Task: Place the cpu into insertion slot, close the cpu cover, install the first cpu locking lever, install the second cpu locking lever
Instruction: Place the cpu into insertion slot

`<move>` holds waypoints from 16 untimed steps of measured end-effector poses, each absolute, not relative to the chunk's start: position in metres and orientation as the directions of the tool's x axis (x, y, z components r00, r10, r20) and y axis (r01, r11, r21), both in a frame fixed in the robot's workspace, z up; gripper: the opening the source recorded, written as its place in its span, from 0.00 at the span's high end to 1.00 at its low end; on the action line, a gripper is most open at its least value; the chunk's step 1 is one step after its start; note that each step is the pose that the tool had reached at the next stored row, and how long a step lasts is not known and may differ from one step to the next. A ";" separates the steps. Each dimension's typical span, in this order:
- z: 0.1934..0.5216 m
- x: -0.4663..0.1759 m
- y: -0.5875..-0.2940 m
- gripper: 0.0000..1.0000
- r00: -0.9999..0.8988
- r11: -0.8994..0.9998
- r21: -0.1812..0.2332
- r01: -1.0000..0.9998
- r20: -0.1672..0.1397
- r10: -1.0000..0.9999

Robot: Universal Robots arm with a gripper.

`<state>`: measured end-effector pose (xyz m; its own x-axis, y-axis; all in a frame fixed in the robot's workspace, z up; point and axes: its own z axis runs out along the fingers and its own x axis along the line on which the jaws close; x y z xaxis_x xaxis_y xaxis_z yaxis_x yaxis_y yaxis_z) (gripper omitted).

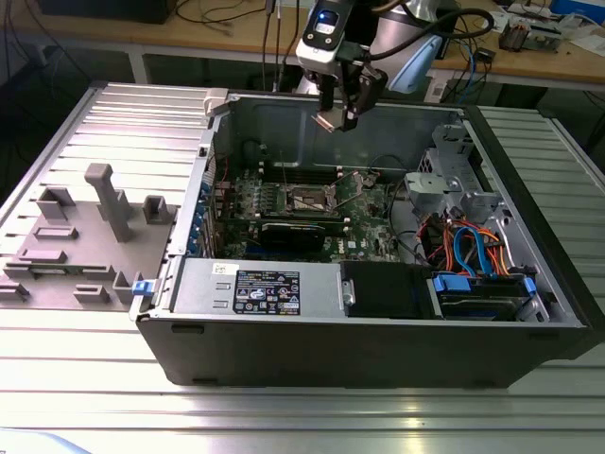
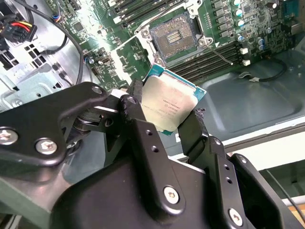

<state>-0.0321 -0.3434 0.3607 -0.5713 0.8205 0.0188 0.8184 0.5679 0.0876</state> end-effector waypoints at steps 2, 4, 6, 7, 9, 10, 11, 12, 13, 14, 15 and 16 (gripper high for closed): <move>0.361 -0.032 -0.343 0.46 -0.559 0.555 0.088 0.827 0.019 0.829; 0.361 -0.032 -0.343 0.46 -0.545 0.541 0.088 0.836 0.019 0.838; 0.361 -0.032 -0.343 0.46 -0.540 0.537 0.088 0.839 0.019 0.841; 0.361 -0.032 -0.343 0.46 -0.540 0.537 0.088 0.839 0.019 0.841; 0.361 -0.032 -0.343 0.46 -0.540 0.537 0.088 0.839 0.019 0.841; 0.361 -0.032 -0.343 0.46 -0.540 0.537 0.088 0.839 0.019 0.841; 0.361 -0.032 -0.343 0.46 -0.540 0.537 0.088 0.839 0.019 0.841; 0.360 -0.032 -0.343 0.46 -0.539 0.536 0.088 0.840 0.019 0.842; 0.359 -0.032 -0.343 0.46 -0.525 0.521 0.088 0.849 0.019 0.851; 0.358 -0.032 -0.343 0.46 -0.510 0.507 0.088 0.858 0.019 0.860; 0.357 -0.032 -0.343 0.46 -0.497 0.494 0.088 0.865 0.019 0.868; 0.357 -0.032 -0.343 0.46 -0.485 0.482 0.088 0.872 0.019 0.874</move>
